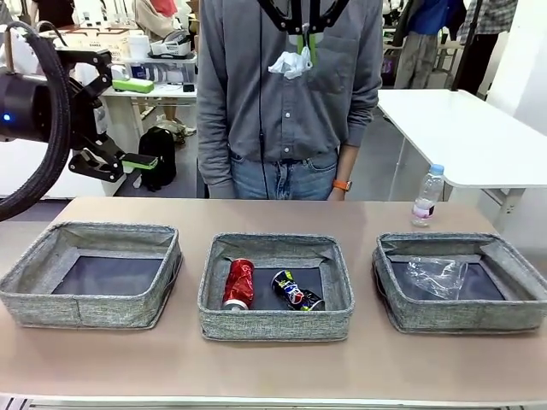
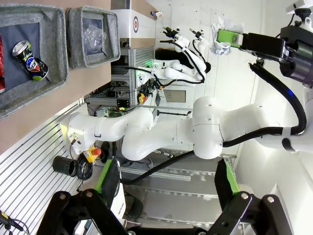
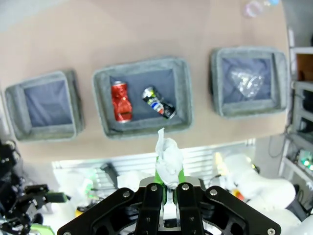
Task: Sort the waste into the appropriate baskets.
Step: Pick up the waste item pointed out by the person, then place the picked waste into the Fabric basket indicated by the person.
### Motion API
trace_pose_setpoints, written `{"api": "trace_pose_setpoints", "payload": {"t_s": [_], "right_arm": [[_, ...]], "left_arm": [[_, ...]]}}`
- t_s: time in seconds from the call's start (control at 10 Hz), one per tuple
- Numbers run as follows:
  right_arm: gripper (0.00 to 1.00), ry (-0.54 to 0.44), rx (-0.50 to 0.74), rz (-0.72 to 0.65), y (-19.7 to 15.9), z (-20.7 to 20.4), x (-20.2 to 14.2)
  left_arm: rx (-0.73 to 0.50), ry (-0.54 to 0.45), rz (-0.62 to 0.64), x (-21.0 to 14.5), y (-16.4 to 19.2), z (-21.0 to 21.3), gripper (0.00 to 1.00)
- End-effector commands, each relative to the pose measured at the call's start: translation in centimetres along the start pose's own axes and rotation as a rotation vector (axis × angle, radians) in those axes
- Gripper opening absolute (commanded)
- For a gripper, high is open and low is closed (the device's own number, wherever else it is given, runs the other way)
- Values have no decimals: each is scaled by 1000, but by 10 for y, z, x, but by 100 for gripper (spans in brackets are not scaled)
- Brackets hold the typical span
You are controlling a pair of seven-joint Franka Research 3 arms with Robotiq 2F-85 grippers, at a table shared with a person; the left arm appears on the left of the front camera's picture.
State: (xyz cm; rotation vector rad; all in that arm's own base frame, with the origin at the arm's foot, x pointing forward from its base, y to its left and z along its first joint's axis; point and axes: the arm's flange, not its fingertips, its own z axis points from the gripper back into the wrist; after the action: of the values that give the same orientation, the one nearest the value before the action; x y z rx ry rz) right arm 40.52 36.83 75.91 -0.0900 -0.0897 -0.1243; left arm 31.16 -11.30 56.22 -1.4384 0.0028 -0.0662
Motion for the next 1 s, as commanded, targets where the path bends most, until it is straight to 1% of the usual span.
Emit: {"api": "trace_pose_setpoints", "payload": {"t_s": [0.0, 0.9], "right_arm": [[7, -1, 8, -2, -2, 1, -1], [7, -1, 8, -2, -2, 1, -1]], "left_arm": [[-23, 0, -1, -1, -2, -1, 100], [-23, 0, -1, -1, -2, -1, 100]]}}
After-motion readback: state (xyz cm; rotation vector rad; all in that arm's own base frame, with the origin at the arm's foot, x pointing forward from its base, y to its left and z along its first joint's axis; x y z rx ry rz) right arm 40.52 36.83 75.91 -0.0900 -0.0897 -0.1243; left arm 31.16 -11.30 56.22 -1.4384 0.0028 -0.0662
